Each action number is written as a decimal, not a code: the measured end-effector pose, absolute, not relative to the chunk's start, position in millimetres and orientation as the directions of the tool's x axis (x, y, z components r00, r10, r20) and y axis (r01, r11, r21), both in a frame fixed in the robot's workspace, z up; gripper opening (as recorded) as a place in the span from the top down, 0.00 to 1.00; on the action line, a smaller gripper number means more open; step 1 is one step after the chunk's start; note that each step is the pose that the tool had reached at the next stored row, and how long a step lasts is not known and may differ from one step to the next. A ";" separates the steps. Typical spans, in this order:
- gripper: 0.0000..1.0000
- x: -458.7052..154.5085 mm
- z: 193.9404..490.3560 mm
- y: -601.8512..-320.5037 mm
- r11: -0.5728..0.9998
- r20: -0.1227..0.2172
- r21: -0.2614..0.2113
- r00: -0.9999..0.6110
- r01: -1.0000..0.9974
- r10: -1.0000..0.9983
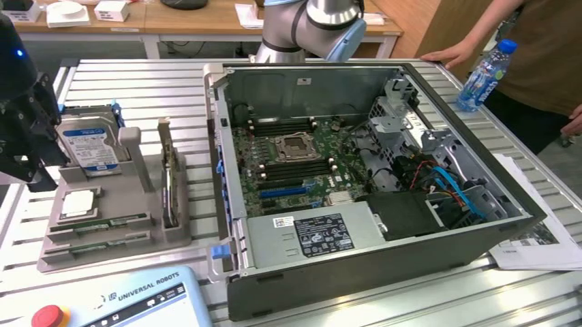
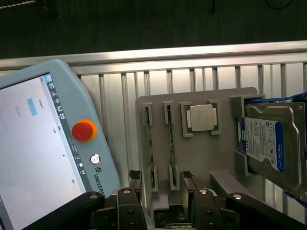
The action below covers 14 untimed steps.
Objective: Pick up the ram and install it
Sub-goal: 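Pick up the ram and move it above insertion slot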
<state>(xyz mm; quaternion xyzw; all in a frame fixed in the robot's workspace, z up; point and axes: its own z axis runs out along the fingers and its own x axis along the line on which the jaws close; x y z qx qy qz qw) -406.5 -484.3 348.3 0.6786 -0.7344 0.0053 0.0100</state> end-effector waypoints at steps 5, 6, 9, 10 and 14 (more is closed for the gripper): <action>0.55 -406.5 342.5 -484.3 0.079 0.022 0.006 -0.079 -0.997 -0.997; 0.55 -406.5 341.7 -484.3 0.079 0.022 0.006 -0.079 -0.997 -0.997; 0.55 -406.5 339.1 -484.3 0.079 0.022 0.006 -0.079 -0.997 -0.997; 0.55 -406.5 338.0 -484.3 0.079 0.022 0.006 -0.079 -0.997 -0.997; 0.55 -406.5 332.9 -484.3 0.079 0.021 0.006 -0.079 -0.997 -0.997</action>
